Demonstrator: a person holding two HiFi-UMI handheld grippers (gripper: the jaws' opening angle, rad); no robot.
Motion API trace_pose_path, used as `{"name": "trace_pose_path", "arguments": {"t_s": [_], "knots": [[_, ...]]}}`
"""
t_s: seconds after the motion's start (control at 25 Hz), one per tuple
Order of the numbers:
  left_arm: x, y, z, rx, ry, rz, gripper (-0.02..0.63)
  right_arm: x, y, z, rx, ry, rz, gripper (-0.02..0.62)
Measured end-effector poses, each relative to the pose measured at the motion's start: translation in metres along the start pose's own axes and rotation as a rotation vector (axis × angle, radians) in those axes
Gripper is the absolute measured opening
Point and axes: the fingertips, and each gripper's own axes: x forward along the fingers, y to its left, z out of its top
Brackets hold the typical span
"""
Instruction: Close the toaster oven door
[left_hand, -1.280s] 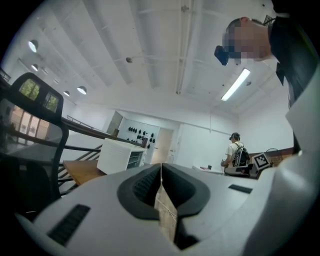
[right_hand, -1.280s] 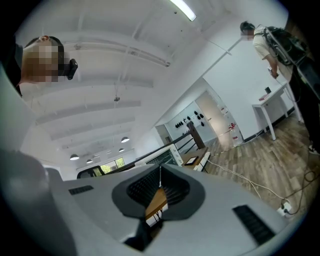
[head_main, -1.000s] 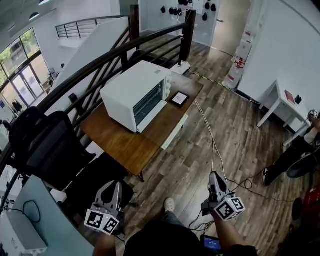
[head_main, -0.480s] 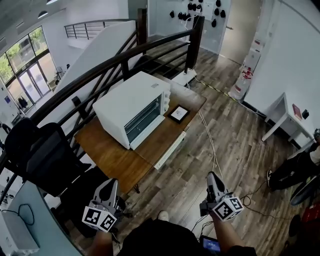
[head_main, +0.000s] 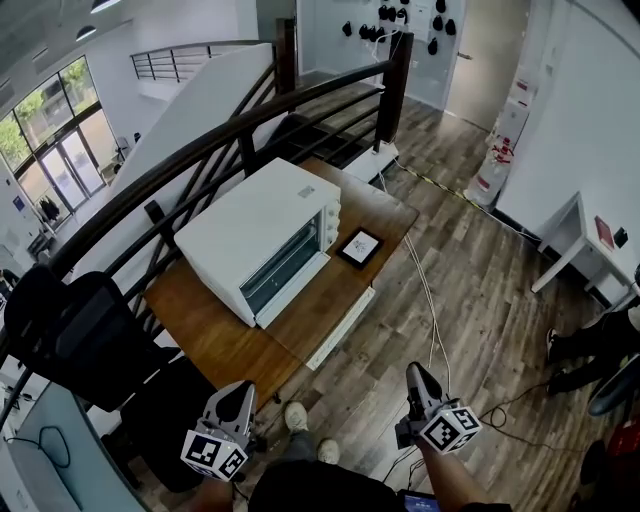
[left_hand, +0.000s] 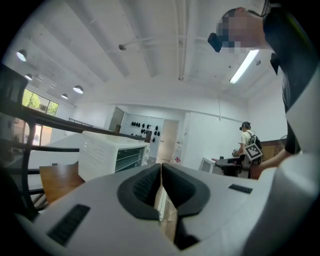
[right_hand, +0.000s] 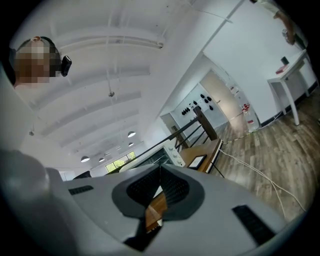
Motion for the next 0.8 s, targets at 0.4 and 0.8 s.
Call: {"name": "trace_pose_path", "arguments": {"t_s": [0.4, 0.8], "knots": [[0.076, 0.031, -0.020, 0.008, 0.085, -0.099, 0.015, 0.081, 0.005, -0.018, -0.048, 0.062, -0.011, -0.002], [0.116, 0.073, -0.071, -0.088, 0.202, -0.118, 0.016, 0.148, -0.022, -0.107, 0.020, 0.273, -0.063, 0.049]]}}
